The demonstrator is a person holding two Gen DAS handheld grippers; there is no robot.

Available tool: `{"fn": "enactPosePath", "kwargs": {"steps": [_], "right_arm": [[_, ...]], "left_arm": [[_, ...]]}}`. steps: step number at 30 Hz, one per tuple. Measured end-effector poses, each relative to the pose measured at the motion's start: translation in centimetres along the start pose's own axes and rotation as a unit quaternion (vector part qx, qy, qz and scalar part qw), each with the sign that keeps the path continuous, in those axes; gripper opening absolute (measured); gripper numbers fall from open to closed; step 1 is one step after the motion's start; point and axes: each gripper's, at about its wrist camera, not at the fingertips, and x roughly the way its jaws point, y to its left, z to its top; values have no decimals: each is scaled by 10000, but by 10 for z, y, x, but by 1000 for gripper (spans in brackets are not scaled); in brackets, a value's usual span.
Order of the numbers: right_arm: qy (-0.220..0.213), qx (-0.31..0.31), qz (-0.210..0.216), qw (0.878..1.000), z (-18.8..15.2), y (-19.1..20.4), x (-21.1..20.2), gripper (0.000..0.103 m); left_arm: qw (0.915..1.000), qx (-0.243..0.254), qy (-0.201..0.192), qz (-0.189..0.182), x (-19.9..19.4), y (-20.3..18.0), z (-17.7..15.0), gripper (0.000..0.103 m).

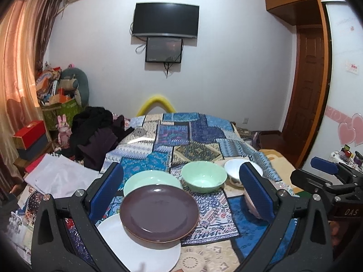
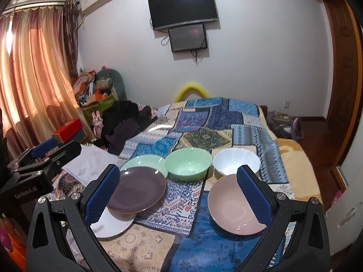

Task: Organize plates and bowls
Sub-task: 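Grasp the dark purple plate rim with the left tool and lift it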

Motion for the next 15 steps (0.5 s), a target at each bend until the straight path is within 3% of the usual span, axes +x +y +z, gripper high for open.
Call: {"fn": "enactPosePath", "kwargs": {"steps": [7,15], "right_arm": [[305,-76,39,9995,-1,8,32,103],[777,-315,88,9964,-6,24,82,103]], "left_arm": [[9973,-424,553,-231,41,40,-7,103],[9912,-566,1195,81,98,86,-26,103]]}}
